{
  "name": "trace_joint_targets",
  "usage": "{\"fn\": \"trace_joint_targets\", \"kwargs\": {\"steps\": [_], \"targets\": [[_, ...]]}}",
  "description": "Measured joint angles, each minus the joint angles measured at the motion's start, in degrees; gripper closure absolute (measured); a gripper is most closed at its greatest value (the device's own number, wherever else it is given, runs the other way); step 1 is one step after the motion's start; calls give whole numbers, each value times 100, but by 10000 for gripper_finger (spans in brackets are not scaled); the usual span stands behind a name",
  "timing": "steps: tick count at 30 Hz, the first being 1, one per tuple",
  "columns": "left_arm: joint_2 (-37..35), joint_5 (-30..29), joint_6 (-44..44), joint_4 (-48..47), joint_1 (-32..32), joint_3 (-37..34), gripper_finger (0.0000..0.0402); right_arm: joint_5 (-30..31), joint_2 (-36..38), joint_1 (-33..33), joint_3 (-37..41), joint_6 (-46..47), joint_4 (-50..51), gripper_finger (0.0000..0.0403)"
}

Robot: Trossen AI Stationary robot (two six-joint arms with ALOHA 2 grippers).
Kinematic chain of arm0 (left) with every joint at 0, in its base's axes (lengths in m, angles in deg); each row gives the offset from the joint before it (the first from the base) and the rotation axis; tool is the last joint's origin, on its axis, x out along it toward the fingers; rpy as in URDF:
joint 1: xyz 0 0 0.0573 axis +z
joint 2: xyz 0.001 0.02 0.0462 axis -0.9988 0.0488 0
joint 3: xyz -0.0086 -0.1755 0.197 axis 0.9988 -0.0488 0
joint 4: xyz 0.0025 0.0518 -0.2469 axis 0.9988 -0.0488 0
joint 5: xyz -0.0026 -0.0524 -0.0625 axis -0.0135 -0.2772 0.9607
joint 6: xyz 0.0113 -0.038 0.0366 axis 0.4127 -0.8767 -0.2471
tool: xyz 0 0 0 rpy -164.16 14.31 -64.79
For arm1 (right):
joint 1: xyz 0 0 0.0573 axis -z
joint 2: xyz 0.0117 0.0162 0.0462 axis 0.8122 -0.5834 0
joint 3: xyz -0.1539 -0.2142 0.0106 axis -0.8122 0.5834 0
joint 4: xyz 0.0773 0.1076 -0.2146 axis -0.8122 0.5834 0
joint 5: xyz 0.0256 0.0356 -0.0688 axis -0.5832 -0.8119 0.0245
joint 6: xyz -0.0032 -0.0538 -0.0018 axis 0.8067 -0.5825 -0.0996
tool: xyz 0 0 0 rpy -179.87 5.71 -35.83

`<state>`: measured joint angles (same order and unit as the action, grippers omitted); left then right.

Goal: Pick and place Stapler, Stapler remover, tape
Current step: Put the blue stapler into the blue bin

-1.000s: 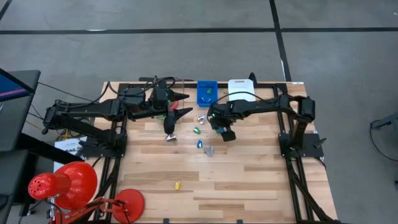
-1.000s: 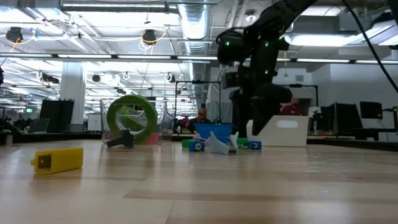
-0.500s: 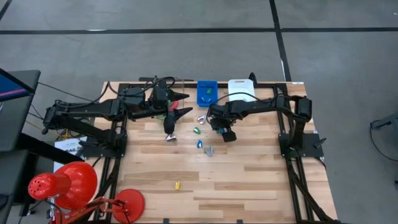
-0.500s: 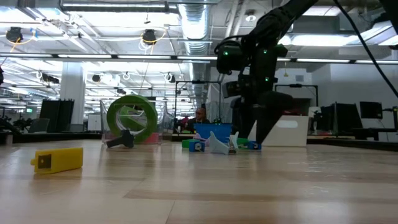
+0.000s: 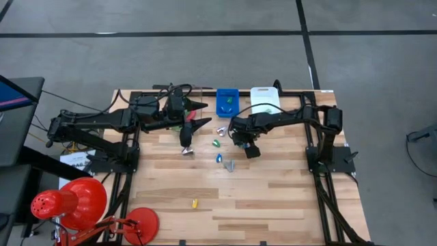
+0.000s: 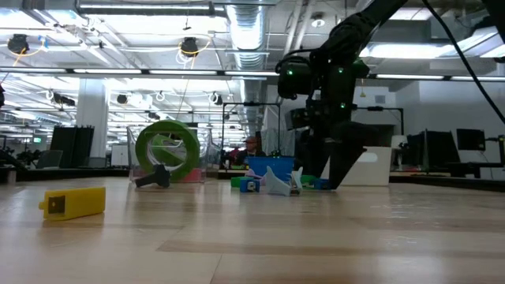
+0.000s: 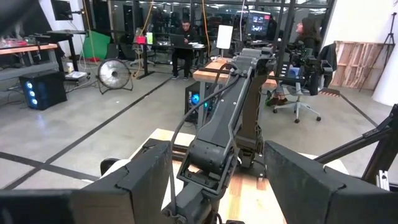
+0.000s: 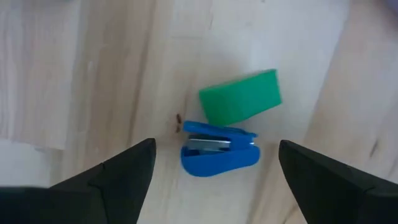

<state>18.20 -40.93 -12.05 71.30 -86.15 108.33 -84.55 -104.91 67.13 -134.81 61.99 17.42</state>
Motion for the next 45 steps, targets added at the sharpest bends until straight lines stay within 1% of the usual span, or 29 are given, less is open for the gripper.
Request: {"fn": "trace_joint_targets", "kwargs": {"steps": [5,14,24,28,37,45], "targets": [[0,0,-2,0,-1,0,156,9,0,7,0,14,-109,82],[0,0,0,42,0,1,156,6,0,0,0,14,-102,118],[0,-1,0,80,-2,0,156,6,2,-2,0,14,-20,143],[0,0,-2,83,0,0,156,6,0,-4,0,12,39,169],[0,0,0,85,-2,0,156,20,7,-4,0,14,47,249],[0,0,-2,120,-1,1,156,26,7,-4,0,21,49,289]]}}
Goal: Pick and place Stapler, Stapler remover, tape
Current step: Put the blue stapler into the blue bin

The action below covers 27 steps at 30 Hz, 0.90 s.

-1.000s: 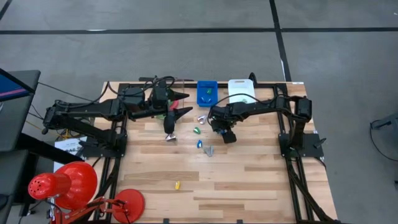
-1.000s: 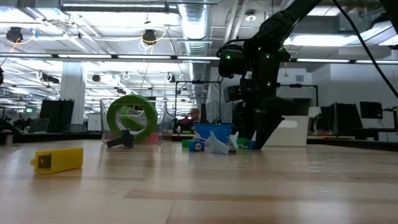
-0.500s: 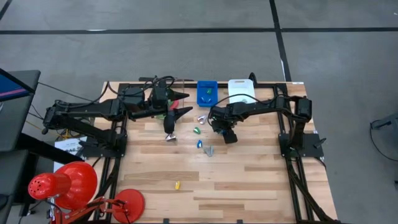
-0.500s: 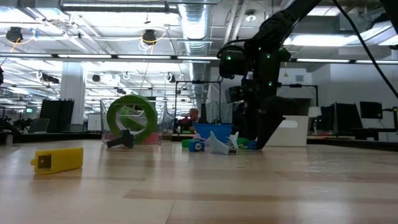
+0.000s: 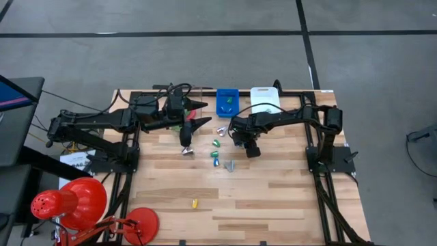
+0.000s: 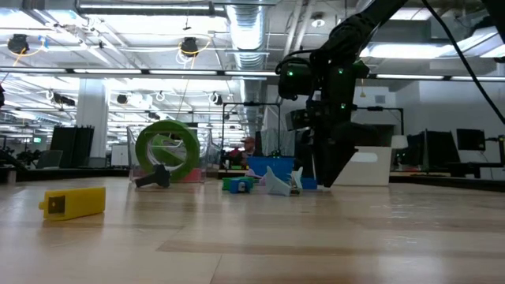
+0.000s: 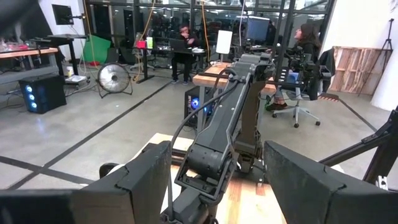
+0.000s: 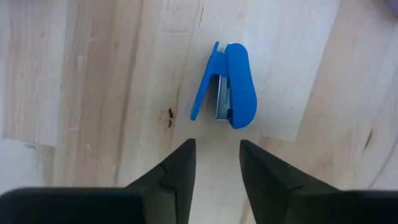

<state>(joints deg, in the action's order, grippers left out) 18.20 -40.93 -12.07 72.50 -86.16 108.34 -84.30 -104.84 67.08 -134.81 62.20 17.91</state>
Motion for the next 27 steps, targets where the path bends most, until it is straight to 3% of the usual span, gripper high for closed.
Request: {"fn": "trace_joint_targets", "kwargs": {"steps": [6,11,27], "targets": [[0,0,2,2,1,-1,156,4,0,-7,0,85,-20,302],[0,0,1,2,-1,0,156,4,5,-44,0,134,76,289],[-1,-1,0,20,0,0,156,-2,715,-305,-176,638,368,140]]}}
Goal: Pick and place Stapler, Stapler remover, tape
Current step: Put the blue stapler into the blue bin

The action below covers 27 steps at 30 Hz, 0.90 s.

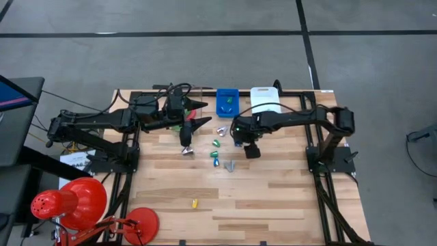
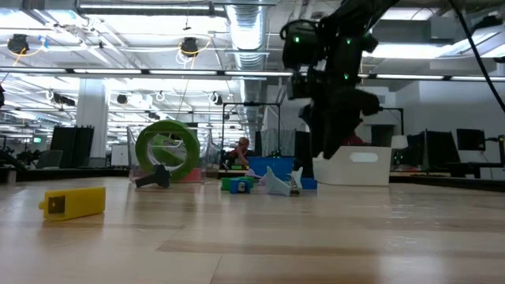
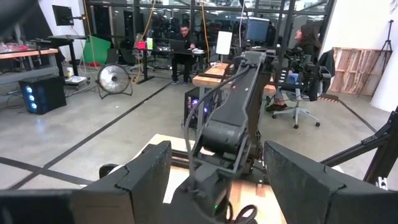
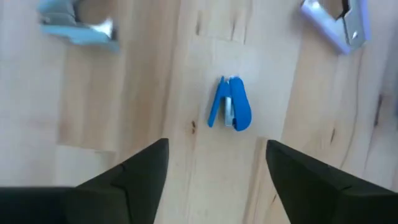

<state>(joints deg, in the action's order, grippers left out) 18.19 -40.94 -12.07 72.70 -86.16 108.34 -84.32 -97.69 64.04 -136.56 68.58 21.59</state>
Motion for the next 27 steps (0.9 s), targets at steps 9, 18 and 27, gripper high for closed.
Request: {"fn": "trace_joint_targets", "kwargs": {"steps": [9,18,27], "targets": [[1,1,1,36,-1,-1,156,-11,150,-234,-867,296,809,135],[0,1,1,52,0,-1,156,-10,-342,-259,-1210,541,743,135],[1,1,1,71,-1,-1,156,9,-418,-369,-745,495,-6,135]]}}
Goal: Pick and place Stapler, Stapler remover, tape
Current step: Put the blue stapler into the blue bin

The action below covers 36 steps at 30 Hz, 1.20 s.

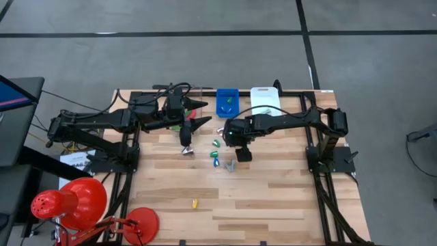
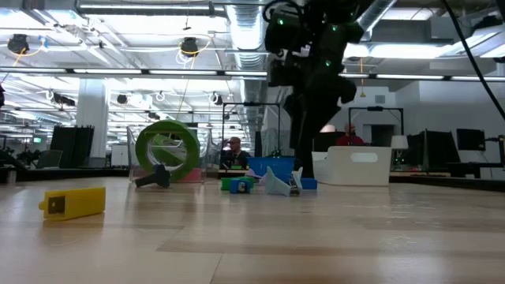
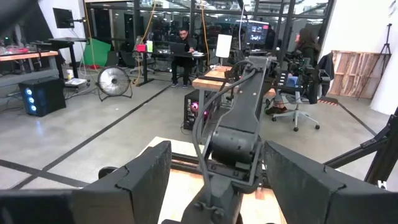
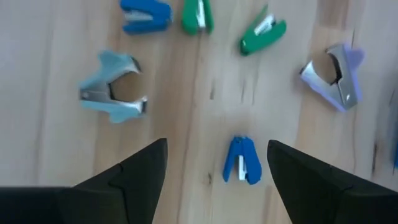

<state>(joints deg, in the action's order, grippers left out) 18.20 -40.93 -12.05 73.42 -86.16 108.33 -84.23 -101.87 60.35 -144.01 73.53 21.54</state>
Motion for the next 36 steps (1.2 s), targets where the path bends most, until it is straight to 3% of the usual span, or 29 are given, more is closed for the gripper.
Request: {"fn": "trace_joint_targets", "kwargs": {"steps": [14,36], "targets": [[-2,0,-1,2,2,0,156,39,36,303,489,-165,-324,135],[0,0,0,13,1,1,156,-57,-685,578,481,-488,-482,136]]}}
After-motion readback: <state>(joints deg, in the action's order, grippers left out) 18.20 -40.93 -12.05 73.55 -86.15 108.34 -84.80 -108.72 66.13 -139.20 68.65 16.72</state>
